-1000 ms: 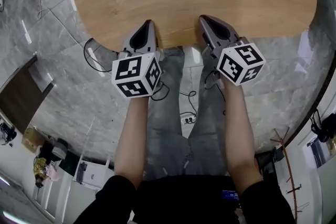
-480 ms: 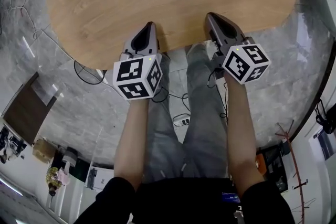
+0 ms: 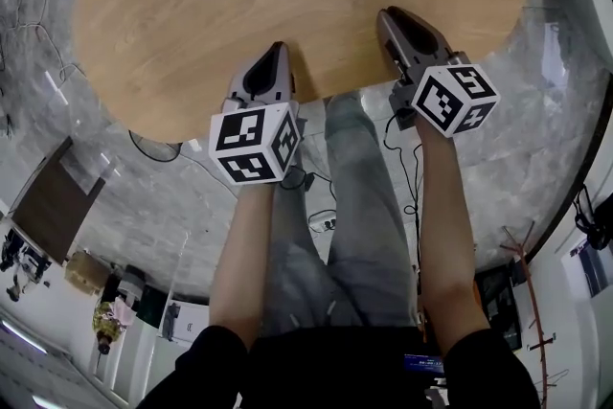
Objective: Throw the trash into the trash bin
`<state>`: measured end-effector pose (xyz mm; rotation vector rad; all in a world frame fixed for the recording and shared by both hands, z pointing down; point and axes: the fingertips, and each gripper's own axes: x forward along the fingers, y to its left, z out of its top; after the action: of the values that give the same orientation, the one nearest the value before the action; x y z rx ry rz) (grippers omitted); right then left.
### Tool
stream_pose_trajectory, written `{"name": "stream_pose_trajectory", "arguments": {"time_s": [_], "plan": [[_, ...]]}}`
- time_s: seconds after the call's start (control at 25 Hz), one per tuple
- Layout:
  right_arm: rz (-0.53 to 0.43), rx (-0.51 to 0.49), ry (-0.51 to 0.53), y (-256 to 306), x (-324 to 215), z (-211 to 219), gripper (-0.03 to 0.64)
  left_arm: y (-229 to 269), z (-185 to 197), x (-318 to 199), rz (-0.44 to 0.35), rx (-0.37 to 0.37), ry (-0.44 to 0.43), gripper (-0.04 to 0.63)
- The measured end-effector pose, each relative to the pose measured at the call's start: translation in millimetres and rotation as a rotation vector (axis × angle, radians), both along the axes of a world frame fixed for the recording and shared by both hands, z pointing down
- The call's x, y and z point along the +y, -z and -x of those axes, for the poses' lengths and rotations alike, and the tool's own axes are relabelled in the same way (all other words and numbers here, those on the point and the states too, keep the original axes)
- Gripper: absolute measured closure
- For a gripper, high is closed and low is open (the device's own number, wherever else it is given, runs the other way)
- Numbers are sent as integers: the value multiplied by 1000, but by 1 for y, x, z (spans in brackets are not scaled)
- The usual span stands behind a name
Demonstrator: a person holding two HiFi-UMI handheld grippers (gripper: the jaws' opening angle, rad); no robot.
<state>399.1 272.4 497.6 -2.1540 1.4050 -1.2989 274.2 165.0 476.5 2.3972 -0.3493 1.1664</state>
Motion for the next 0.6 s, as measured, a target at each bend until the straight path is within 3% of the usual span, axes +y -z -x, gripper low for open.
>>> {"name": "stream_pose_trajectory", "arguments": {"time_s": [0.12,0.6], "plan": [[-14,-27,29,-6,-1,-13,465,0,-12,3,-7,-1,8,589],[-38,-28,103,-16,-32,-60,448,-6,-19,-8,-11,-14,81,589]]}}
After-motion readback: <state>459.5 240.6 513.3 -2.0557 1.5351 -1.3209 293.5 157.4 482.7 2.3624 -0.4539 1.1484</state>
